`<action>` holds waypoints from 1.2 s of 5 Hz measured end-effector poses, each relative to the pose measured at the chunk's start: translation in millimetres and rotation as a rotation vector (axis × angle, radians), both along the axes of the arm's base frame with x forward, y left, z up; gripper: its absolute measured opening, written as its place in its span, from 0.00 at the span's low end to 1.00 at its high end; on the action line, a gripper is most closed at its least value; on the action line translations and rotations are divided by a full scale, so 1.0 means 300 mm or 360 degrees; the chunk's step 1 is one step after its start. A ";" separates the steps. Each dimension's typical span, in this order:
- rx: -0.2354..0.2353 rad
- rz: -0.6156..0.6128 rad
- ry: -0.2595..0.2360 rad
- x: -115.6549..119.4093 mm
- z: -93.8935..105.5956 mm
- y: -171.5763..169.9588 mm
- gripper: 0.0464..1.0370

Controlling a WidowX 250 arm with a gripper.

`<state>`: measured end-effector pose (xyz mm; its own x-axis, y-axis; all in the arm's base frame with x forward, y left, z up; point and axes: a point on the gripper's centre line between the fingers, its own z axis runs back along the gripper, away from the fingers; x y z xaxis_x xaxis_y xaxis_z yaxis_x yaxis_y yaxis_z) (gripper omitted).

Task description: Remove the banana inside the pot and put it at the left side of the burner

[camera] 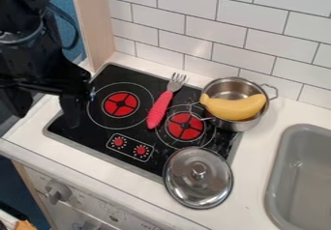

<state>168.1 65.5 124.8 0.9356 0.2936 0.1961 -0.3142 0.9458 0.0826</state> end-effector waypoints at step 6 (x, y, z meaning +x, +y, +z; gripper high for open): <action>-0.0301 0.1352 -0.0125 0.413 -0.078 -0.312 0.96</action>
<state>292.0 -28.2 101.4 0.3712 0.9196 0.1283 -0.9172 0.3847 -0.1034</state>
